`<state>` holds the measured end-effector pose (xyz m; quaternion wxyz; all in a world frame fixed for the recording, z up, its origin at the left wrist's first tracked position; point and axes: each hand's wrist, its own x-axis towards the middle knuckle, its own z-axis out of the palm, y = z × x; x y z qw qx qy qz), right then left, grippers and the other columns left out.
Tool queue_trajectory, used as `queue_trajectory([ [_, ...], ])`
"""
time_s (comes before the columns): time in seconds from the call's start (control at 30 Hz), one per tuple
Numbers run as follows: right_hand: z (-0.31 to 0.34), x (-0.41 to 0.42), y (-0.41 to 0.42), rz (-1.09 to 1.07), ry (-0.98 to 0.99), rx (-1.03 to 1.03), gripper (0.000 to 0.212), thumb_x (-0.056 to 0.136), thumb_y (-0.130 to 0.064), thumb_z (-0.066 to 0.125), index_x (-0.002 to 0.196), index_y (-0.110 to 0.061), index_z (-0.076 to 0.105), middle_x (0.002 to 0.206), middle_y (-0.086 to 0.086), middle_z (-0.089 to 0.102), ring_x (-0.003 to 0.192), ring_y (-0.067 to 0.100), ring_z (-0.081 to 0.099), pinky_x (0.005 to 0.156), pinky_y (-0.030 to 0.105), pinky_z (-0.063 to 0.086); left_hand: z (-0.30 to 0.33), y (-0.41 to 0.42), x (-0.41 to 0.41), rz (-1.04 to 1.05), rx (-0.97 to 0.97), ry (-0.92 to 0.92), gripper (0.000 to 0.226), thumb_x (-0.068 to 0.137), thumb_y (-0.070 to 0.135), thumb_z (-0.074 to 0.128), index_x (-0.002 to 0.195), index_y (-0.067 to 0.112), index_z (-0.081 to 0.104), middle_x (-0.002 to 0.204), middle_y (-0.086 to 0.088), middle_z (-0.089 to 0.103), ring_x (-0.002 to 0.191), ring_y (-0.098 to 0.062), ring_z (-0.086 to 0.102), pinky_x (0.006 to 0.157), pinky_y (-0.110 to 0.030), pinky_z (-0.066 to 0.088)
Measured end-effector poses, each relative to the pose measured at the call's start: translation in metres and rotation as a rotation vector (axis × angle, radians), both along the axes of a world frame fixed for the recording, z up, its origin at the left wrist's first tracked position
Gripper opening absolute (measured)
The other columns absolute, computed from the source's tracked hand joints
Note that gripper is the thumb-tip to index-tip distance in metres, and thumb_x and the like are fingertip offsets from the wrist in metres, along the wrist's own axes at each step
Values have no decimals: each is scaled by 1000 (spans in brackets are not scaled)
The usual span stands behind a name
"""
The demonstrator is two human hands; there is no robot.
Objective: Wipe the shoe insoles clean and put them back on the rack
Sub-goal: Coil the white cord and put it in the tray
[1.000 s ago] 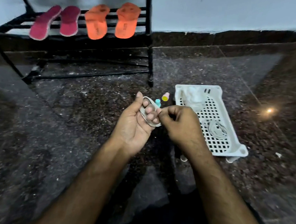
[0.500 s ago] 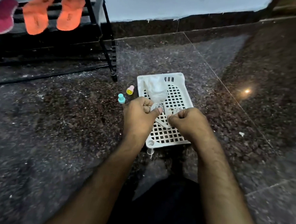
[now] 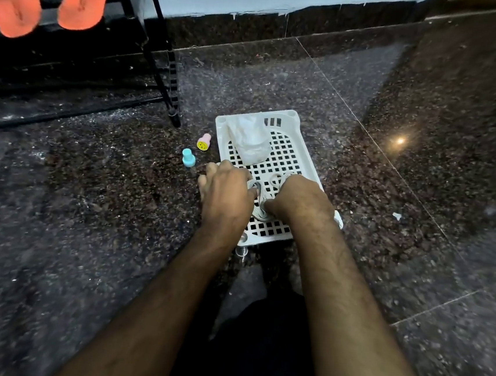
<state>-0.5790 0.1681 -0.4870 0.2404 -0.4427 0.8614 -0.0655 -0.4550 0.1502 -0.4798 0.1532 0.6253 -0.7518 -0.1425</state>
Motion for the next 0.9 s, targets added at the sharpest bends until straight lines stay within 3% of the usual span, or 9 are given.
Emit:
queue_trajectory([
  [0.27,46,13,29,-58,69,-70,40,94,-42,64,116,-8,63,116,13,66,108,33,63,80,35,45,11,9,20,25,-32,121,37,91,38,69,125,24,63,116,2,64,115,-20,50,101,-42,36],
  [0.5,61,65,35,32,162,-258,29,95,-40,61,112,-17,67,108,8,69,101,31,65,79,35,49,26,20,63,97,-62,165,22,92,33,66,113,25,66,105,5,66,108,-20,53,93,-40,36],
  [0.67,56,117,26,206,211,-357,22,98,-33,57,111,-17,66,106,7,69,100,30,67,78,35,51,21,27,101,151,-72,125,28,93,31,64,120,24,65,114,3,66,114,-23,54,96,-41,36],
  [0.9,33,132,-5,331,313,-389,18,97,-18,57,112,-13,65,109,7,66,103,27,61,80,36,50,-3,11,140,211,-39,132,26,94,30,64,119,25,64,110,6,66,112,-20,55,96,-43,37],
])
